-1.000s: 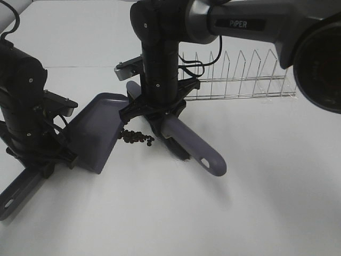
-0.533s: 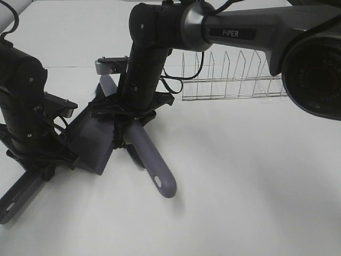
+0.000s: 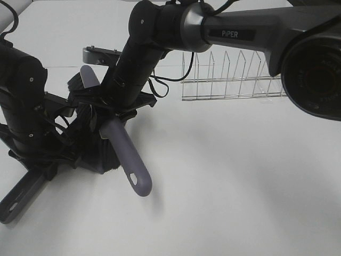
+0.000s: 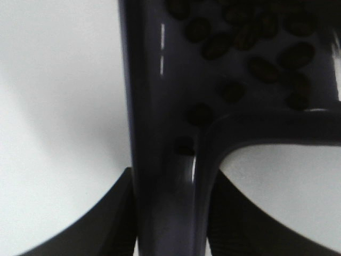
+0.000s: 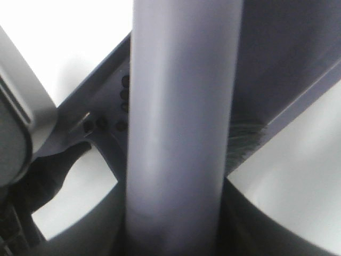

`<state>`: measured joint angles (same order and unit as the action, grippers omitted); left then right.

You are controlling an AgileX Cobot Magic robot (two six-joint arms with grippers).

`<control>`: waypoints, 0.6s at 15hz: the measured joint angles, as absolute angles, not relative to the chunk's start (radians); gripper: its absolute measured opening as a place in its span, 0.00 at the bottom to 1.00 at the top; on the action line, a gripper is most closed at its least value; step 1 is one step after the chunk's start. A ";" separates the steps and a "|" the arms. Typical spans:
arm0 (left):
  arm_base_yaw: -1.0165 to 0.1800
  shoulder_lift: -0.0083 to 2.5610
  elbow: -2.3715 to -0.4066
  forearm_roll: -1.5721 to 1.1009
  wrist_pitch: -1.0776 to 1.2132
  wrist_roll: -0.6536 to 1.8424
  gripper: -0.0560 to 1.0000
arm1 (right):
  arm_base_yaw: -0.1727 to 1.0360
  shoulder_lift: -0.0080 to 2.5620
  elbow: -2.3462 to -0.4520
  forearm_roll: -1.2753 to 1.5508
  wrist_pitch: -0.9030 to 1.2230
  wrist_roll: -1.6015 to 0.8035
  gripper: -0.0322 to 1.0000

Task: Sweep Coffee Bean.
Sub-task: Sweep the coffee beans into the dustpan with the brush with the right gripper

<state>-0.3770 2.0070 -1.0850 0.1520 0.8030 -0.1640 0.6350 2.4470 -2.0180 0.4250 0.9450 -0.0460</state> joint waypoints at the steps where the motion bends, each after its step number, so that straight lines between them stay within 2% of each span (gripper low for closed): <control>1: -0.377 2.007 -1.085 0.152 0.803 -0.164 0.37 | 0.635 2.447 -2.018 0.433 0.945 -0.062 0.37; 5: -0.377 2.007 -1.085 0.147 0.803 -0.164 0.37 | 0.635 2.451 -2.032 0.435 0.957 -0.100 0.37; 9: -0.378 2.007 -1.085 0.145 0.803 -0.164 0.37 | 0.635 2.464 -2.162 0.412 1.040 -0.131 0.37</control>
<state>-0.3780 2.0070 -1.0850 0.1450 0.8030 -0.1640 0.6350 2.4640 -2.1620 0.4120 1.0400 -0.1310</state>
